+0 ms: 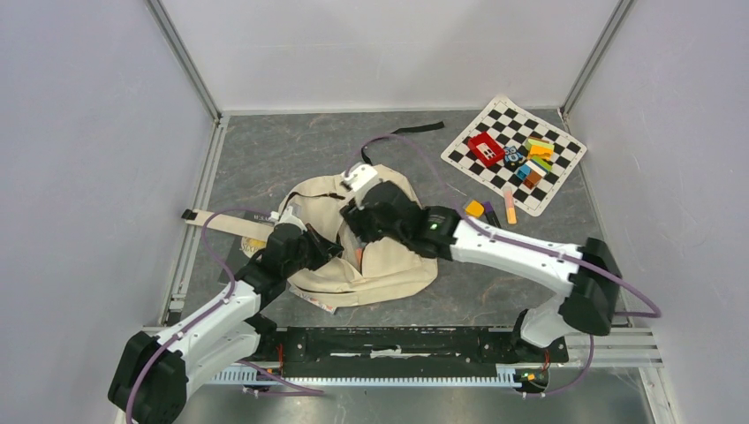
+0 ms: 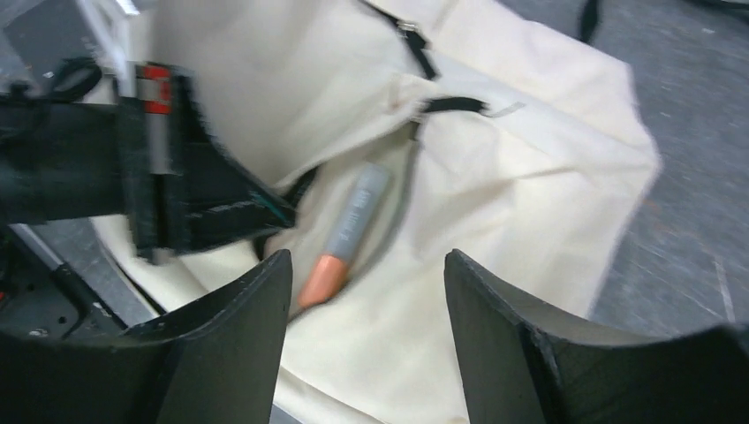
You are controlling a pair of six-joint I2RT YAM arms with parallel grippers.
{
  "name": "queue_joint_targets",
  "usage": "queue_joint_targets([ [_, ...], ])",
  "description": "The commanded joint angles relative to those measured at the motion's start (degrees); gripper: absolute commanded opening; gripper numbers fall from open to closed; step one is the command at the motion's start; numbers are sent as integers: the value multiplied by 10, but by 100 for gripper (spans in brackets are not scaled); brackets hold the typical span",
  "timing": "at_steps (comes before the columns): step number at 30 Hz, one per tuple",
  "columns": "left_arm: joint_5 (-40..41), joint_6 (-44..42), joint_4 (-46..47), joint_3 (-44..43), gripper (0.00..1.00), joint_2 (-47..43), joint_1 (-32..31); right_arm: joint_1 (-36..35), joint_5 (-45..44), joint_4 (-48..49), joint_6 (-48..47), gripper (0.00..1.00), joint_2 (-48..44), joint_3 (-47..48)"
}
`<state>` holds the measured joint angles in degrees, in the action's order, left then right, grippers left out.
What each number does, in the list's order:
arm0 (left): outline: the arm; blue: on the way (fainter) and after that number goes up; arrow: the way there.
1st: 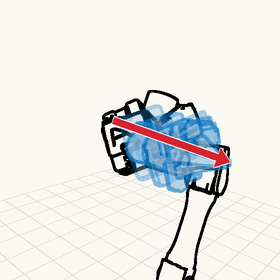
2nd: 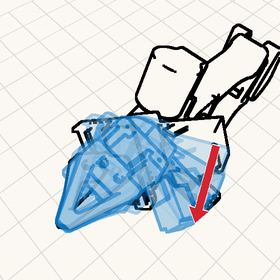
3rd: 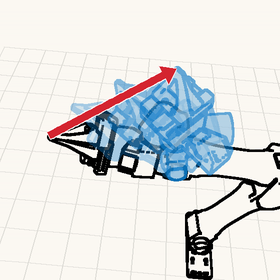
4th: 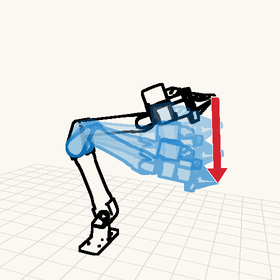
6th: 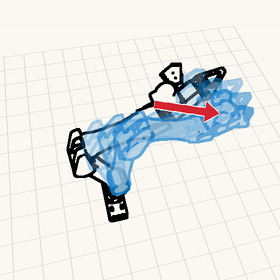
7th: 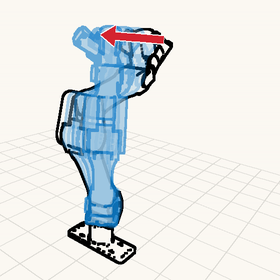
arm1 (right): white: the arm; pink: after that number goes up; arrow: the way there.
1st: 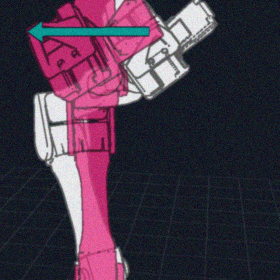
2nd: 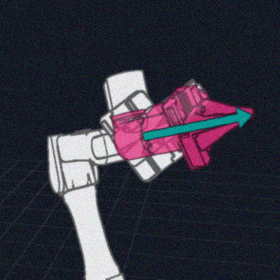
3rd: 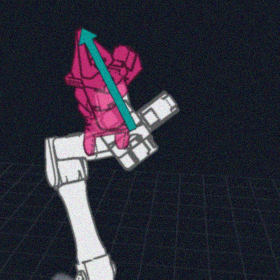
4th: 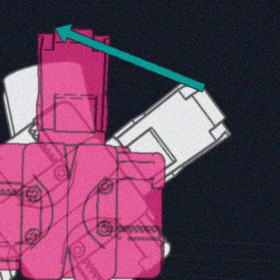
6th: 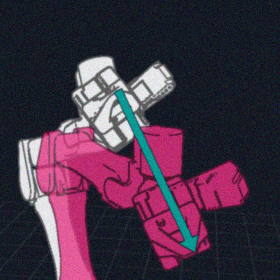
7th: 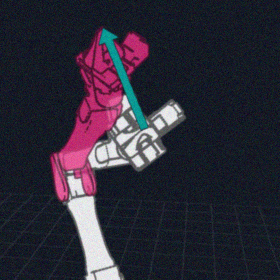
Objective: Pack the student bag
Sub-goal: Place the stationery in the student bag, then pick up the stationery from the center of the board.
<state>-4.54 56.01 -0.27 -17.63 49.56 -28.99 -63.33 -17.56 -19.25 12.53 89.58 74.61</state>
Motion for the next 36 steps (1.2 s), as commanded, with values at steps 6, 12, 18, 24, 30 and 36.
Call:
queue_joint_targets([
  [6,8,27,-13,12,2,-32,-2,209,98,-45,-47,73,-148,-164],
  [12,13,27,-27,12,2,-42,-2,368,107,-53,-44,72,-169,-258],
  [18,13,28,-28,13,2,-41,-2,497,143,-1,-24,70,-162,-319],
  [24,13,27,-29,15,2,-40,-3,559,137,35,-27,70,-115,-309],
  [30,15,29,-28,16,2,-41,-1,569,122,50,-44,64,-64,-287],
  [36,14,27,-29,15,2,-39,-1,574,107,50,-62,60,-39,-270],
])
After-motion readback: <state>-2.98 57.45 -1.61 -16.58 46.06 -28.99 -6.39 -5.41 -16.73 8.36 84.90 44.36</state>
